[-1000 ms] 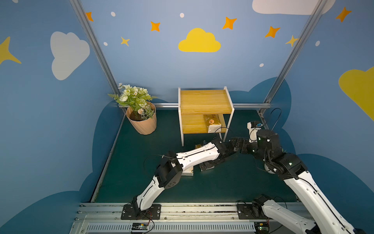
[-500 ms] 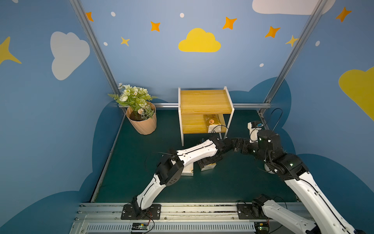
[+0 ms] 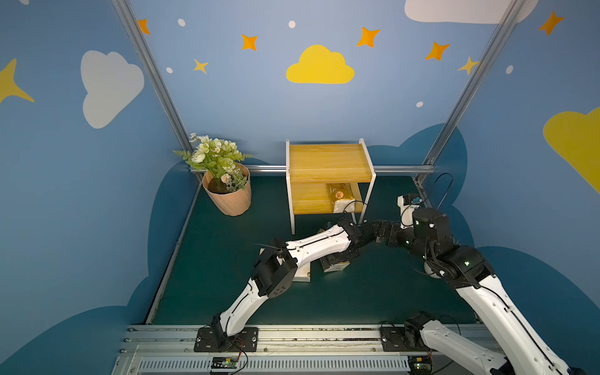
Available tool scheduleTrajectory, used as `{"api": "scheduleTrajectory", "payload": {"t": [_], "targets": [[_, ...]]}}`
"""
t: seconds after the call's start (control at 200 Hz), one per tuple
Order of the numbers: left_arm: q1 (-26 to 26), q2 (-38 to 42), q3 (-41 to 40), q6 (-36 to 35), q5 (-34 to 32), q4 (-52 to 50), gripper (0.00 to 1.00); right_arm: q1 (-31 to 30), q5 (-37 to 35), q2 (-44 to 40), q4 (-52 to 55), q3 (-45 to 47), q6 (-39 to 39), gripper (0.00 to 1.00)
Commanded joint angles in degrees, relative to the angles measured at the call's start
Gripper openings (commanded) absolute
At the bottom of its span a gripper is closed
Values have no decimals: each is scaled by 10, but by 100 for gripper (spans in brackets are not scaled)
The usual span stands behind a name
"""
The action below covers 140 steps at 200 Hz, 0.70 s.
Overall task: Place the tissue boxes on the shelf by color
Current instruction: Pick up the box of tissues from the center of the board.
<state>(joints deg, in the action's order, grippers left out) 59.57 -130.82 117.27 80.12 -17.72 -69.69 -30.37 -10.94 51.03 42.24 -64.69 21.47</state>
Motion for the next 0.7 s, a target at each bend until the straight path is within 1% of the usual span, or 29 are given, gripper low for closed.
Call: {"api": "scheduleTrajectory", "payload": {"t": [0.0,0.17,0.421,0.696], "targets": [[4,0,13,-22,-6,-52,100,-2,-5,-3,-8,-10,-9,98],[12,-2,36,-30,-21,-63,100,-1,-4,-6,-10,-8,-11,98],[12,-12,33,-23,-10,-59,100,-1,-1,-10,-12,-9,-13,98],[-1,3,-33,1,23,5,100,-2,1,-7,-13,-5,-13,98]]}}
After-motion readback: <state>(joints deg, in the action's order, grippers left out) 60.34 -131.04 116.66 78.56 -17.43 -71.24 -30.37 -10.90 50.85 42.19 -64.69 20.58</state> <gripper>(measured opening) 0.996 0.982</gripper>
